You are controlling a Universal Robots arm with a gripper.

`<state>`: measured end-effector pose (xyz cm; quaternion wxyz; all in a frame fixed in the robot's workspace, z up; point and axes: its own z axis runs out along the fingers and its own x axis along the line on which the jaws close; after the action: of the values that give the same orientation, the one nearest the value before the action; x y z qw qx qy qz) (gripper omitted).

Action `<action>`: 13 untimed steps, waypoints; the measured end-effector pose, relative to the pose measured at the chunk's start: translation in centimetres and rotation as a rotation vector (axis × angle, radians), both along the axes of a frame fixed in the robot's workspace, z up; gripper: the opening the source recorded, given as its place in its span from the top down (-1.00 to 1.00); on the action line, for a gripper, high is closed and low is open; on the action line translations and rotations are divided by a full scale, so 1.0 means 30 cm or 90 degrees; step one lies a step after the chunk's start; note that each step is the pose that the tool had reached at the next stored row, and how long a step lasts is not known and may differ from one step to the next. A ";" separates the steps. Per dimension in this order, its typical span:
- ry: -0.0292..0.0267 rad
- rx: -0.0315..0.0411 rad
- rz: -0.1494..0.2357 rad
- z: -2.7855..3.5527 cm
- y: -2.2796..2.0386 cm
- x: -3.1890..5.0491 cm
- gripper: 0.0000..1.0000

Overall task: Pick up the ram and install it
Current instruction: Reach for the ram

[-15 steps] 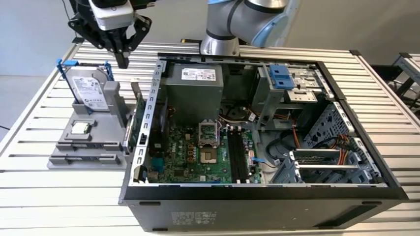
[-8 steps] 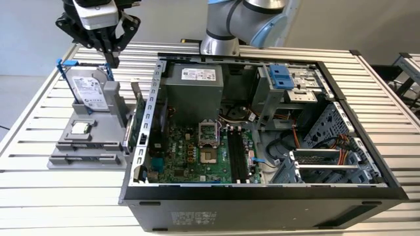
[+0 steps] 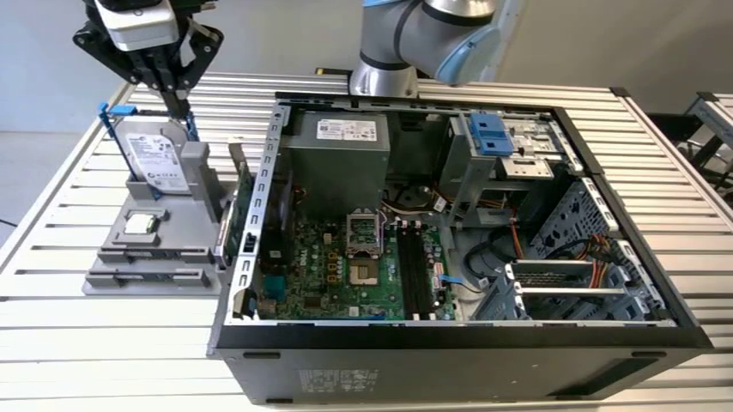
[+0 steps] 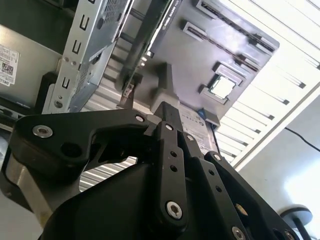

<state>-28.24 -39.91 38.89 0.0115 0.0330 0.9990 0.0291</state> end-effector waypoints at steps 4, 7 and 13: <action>0.0000 0.0000 0.000 0.000 0.000 -0.031 1.00; 0.0000 0.0000 0.000 0.000 0.000 -0.053 1.00; 0.0000 0.0000 0.000 0.000 0.000 -0.103 1.00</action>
<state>-31.32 -39.91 38.89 0.0114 0.0330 0.9990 0.0291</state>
